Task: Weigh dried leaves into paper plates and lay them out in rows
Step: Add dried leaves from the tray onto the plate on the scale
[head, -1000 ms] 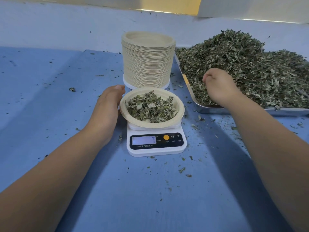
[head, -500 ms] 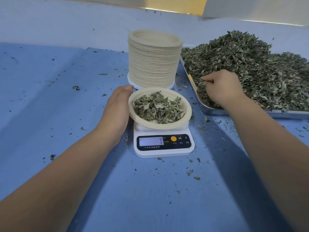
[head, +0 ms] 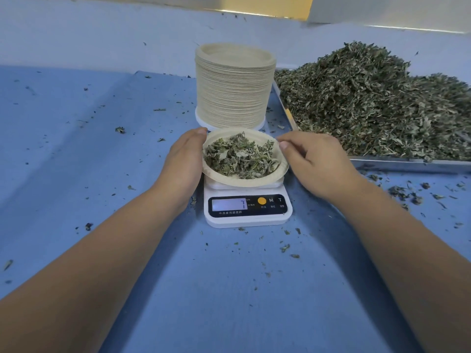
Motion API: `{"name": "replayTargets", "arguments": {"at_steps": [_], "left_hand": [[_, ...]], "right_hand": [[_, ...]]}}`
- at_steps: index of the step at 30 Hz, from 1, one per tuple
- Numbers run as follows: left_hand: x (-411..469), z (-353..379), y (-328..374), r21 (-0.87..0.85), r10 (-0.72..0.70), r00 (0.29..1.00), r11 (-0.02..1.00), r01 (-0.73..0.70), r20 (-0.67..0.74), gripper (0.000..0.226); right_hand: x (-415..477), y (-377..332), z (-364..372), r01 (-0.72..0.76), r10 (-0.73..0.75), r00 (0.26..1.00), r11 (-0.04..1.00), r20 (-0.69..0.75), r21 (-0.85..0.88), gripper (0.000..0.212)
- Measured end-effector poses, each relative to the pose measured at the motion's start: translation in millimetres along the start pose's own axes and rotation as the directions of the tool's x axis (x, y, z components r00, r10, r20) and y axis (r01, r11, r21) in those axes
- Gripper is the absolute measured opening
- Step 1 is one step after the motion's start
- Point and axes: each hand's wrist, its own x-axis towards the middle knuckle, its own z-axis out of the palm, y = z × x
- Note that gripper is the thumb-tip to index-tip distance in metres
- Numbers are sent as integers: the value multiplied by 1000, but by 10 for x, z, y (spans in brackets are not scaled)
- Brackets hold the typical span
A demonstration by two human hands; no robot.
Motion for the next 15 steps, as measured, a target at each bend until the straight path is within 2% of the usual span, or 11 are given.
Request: {"name": "replayTargets", "arguments": {"at_steps": [3, 5, 8, 11, 15], "left_hand": [[1, 49, 27, -27, -93, 993, 995, 91, -76, 29], [39, 36, 90, -114, -160, 979, 983, 146, -128, 23], [138, -154, 179, -309, -230, 958, 936, 169, -173, 24], [166, -484, 206, -367, -229, 943, 921, 131, -240, 30], [172, -1024, 198, -395, -254, 908, 912, 110, -333, 30]], "right_hand": [[-16, -55, 43, -105, 98, 994, 983, 51, 153, 17], [-36, -136, 67, -110, 91, 990, 975, 106, 194, 22], [-34, -330, 58, -31, -1, 987, 980, 160, 199, 29], [61, -612, 94, 37, -93, 967, 972, 236, 232, 30], [293, -1080, 323, 173, -221, 906, 972, 360, 159, 49]]}}
